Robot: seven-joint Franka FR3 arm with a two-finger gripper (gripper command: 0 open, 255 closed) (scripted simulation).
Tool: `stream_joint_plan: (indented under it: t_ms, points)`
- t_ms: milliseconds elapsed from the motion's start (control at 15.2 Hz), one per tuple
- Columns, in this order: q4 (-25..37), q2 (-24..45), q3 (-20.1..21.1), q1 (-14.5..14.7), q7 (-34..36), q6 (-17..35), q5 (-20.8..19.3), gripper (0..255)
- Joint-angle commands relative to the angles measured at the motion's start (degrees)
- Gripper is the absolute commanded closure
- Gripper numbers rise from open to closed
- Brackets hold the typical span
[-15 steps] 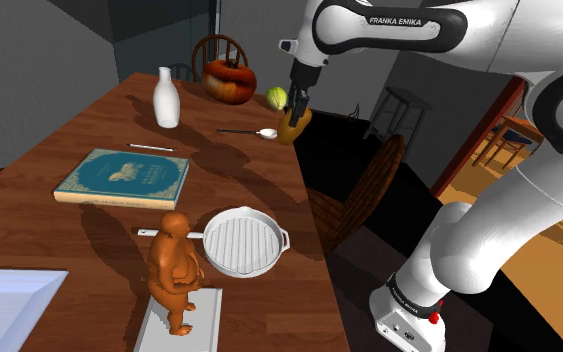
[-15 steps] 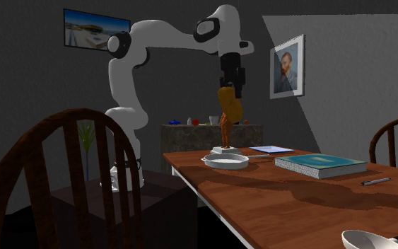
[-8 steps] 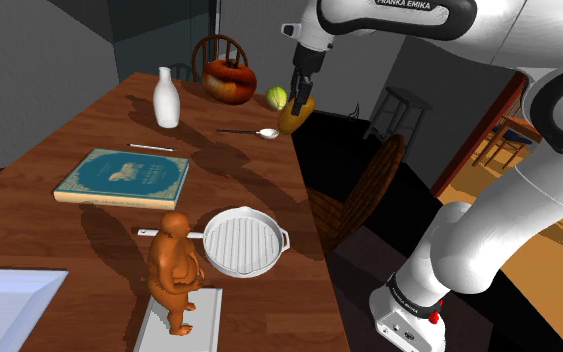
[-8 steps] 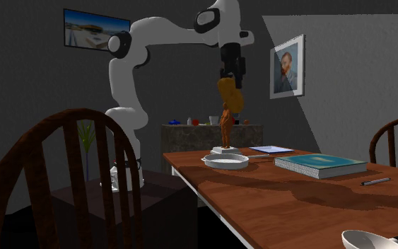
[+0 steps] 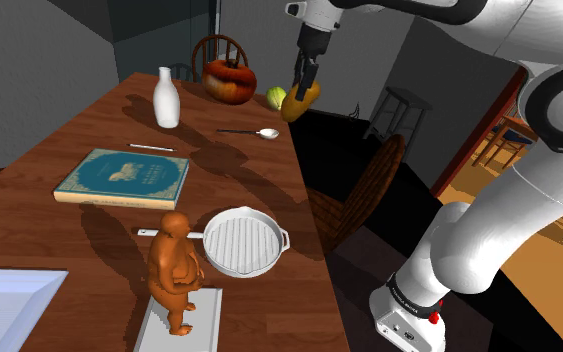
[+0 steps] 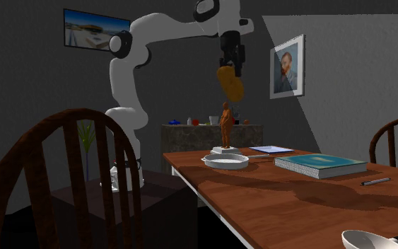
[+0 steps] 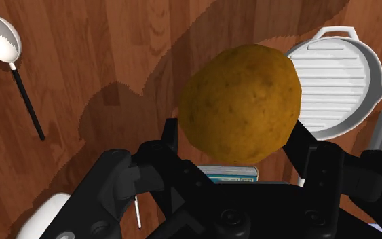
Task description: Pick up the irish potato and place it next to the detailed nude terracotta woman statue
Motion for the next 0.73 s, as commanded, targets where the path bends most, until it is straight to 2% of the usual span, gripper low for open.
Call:
stream_joint_plan:
  t_ms: [0, 660]
  points:
    - [2.31, 0.64, -0.07, -0.04, -0.16, -1.69, 0.06, 255]
    - [13.26, 3.77, -0.19, -0.06, -0.47, -9.52, 0.37, 255]
